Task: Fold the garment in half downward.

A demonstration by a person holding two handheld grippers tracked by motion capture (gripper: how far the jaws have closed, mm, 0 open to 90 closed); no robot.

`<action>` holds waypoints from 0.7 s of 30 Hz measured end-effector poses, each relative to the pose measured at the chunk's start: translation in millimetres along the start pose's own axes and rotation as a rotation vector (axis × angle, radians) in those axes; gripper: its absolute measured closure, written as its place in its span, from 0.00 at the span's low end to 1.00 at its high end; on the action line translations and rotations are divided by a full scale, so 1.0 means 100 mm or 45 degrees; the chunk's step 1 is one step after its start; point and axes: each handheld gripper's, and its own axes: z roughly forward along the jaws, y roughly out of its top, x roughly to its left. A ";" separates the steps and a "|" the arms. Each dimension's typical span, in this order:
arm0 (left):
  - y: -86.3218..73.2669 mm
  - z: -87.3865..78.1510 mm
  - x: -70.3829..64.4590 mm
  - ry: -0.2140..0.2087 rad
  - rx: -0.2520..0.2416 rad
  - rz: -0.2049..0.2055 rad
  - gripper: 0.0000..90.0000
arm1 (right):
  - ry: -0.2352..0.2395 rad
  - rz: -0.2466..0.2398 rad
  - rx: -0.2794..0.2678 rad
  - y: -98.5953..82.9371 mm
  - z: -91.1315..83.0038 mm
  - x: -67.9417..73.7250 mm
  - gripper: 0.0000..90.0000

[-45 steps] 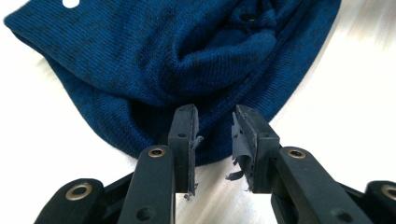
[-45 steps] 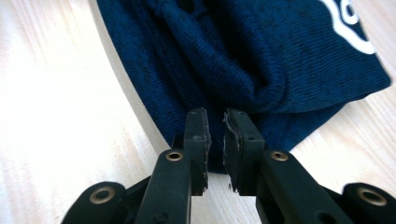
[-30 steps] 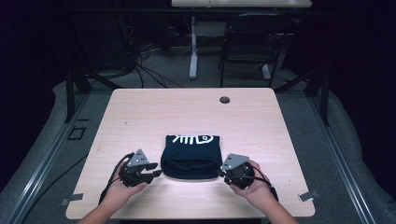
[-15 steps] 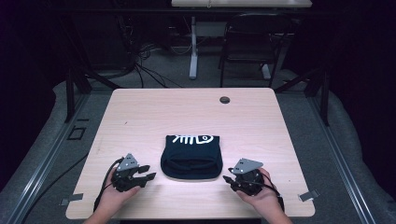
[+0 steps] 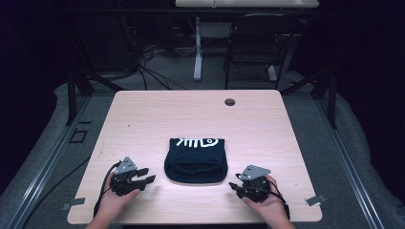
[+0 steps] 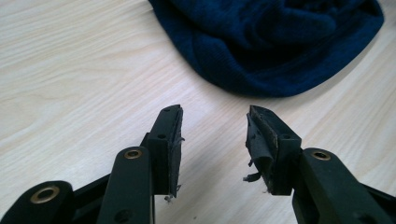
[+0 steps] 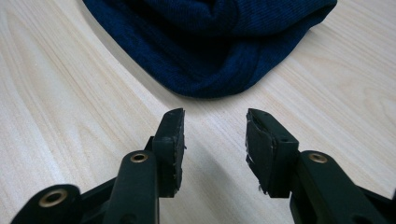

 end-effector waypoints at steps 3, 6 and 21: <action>-0.01 0.00 0.01 0.008 0.008 0.009 0.62 | 0.003 0.012 -0.009 -0.01 0.01 0.00 0.63; -0.02 0.03 0.00 0.005 0.022 0.014 0.61 | -0.008 0.019 -0.012 -0.04 0.03 -0.02 0.63; -0.01 0.08 -0.07 -0.038 0.028 0.010 0.58 | -0.006 0.021 0.001 -0.05 0.06 -0.02 0.58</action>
